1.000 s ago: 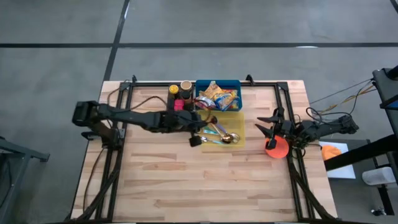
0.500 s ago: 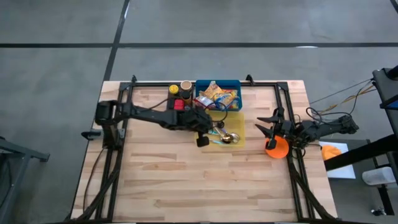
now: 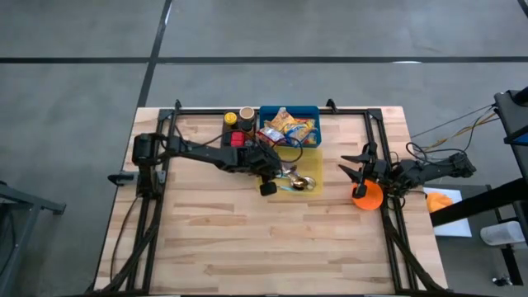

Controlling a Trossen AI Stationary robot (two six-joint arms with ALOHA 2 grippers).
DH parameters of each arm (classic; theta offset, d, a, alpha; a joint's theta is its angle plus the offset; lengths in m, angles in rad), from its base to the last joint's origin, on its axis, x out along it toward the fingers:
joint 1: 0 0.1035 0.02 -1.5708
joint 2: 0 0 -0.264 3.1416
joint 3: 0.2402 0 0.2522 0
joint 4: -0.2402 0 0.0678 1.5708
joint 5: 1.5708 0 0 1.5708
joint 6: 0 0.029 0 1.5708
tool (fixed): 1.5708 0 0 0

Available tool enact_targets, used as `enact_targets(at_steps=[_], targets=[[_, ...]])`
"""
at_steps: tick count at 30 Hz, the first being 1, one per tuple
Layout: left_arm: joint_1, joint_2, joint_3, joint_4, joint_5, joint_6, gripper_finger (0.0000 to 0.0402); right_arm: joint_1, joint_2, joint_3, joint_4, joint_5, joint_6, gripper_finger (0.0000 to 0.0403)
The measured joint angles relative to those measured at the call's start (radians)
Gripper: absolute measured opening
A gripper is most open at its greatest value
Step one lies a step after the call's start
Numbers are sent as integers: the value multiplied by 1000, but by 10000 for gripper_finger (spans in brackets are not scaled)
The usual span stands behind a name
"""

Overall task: Pick & Place Food Item
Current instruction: Put the silver spoon into the yellow bin, then return to Home Position

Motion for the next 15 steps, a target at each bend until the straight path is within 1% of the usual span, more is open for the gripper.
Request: enact_targets(at_steps=[8,12,15], targets=[[0,-1,-1,3,0,0,147,0,0,0,0,0,0,139],[0,-2,-1,7,2,0,171,0,0,0,0,0,0,139],[-1,-7,-1,10,8,-5,178,0,0,0,0,0,0,139]])
